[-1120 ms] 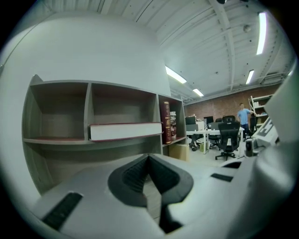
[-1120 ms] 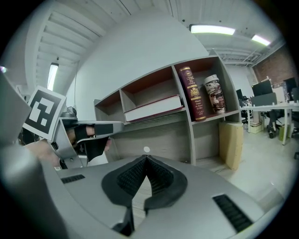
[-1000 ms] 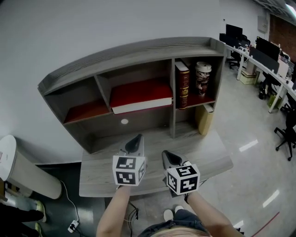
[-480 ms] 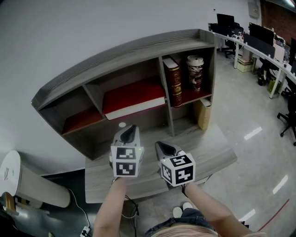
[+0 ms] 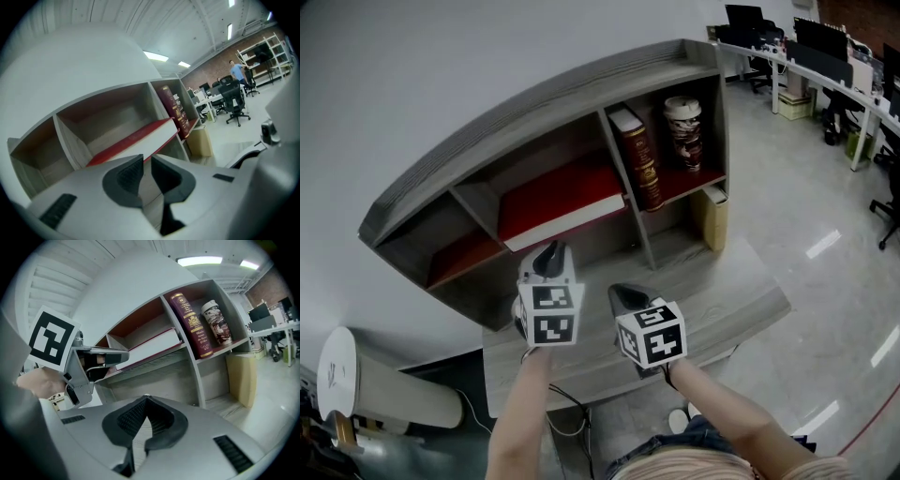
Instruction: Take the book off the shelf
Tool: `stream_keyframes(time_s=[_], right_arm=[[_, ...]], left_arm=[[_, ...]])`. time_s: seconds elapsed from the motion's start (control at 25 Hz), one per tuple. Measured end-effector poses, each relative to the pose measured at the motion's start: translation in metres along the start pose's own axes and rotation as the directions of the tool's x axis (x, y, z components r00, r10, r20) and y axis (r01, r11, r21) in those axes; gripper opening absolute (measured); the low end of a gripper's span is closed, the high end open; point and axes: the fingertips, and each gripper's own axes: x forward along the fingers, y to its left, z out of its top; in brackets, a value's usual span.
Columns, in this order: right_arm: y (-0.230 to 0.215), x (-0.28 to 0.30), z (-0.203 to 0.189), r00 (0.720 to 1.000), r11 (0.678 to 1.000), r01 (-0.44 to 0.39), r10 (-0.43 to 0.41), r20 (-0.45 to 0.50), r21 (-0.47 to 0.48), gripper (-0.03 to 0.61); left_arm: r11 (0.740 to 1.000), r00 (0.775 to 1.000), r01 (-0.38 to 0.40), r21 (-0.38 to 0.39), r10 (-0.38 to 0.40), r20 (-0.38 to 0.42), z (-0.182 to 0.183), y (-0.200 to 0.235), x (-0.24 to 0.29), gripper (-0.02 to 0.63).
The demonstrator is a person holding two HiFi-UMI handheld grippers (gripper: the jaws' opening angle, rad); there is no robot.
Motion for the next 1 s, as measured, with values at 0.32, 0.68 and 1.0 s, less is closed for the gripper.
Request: stream_keyframes(time_s=[0.32,0.68,1.0], right_arm=[[-0.002,0.015,0.000,1.000,0.999,-0.021,0.022,-0.012,0.036,0.008],[-0.012,0.024,0.000,1.000,0.998,-0.017,0.018,-0.020,0.055,0.008],[-0.025,0.024,-0.004,0.999,0.996,-0.007,0.010,-0.033,0.085,0.008]], left_arm=[[0.969,0.997,-0.020,0.246,0.037,-0.064,0.004,-0.005,0.018,0.132],[0.843,0.988,-0.071,0.534,0.131,-0.076,0.014,-0.005,0.037,0.224],[0.764,0.980,-0.049,0.643,0.160,-0.116,0.010,-0.007,0.054,0.256]])
